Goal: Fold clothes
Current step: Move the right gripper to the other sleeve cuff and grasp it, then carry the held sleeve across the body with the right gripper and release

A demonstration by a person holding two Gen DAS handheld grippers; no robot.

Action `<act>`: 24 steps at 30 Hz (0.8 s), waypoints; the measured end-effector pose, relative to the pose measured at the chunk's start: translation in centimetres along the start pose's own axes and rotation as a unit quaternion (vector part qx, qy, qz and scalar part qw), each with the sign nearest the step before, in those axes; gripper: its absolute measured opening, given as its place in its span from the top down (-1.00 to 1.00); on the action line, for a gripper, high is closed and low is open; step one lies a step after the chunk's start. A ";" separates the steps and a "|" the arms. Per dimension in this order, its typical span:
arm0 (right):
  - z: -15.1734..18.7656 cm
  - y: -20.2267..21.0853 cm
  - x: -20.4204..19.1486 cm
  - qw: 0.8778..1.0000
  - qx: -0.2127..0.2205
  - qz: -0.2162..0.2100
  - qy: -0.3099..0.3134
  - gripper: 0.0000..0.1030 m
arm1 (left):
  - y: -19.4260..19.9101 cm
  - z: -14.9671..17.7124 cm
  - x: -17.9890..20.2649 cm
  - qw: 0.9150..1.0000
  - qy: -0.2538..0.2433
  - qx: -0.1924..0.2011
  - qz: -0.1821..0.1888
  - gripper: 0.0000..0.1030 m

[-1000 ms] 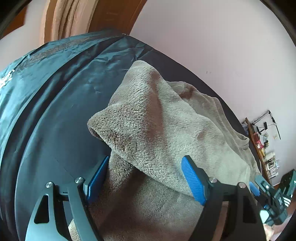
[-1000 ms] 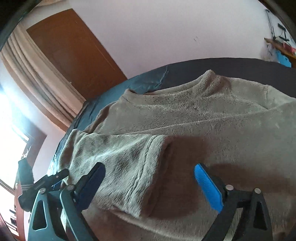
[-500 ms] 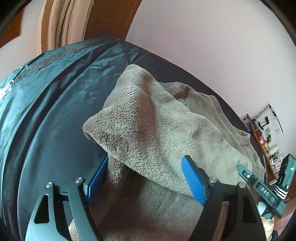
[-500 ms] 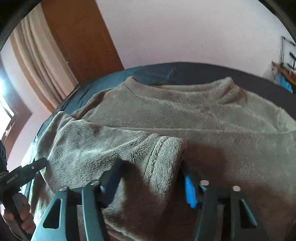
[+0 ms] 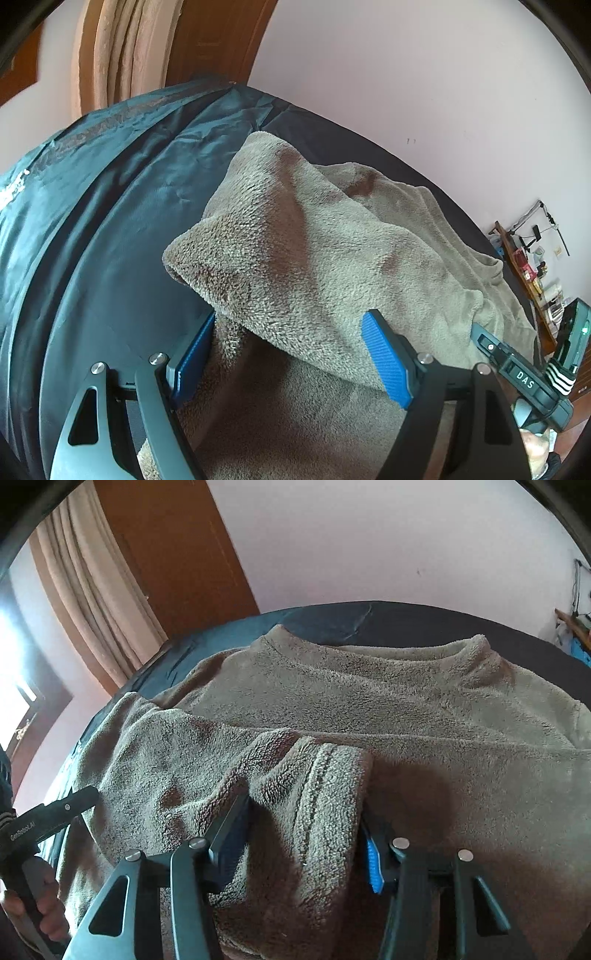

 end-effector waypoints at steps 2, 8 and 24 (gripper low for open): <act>-0.1 0.3 0.2 1.000 0.000 -0.003 -0.011 0.14 | 0.1 -0.1 0.1 1.000 -0.008 0.005 -0.007 -0.60; -1.2 2.1 0.5 0.999 0.018 -0.012 -0.037 0.44 | 0.7 -0.5 0.3 0.999 -0.032 0.022 -0.029 -0.60; -6.5 13.8 2.9 0.982 0.174 0.007 -0.071 0.54 | 1.1 -0.9 1.1 0.994 -0.080 0.041 -0.056 -0.60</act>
Point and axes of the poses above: each gripper's, at about its wrist camera, not at the fingertips, and y roughly against the way its jaws point, x to its right, z to its underside, the point moved 10 cm from there along -y, roughly the way its jaws point, and after that the axes turned 12 degrees about -y, right-handed, at the moved point
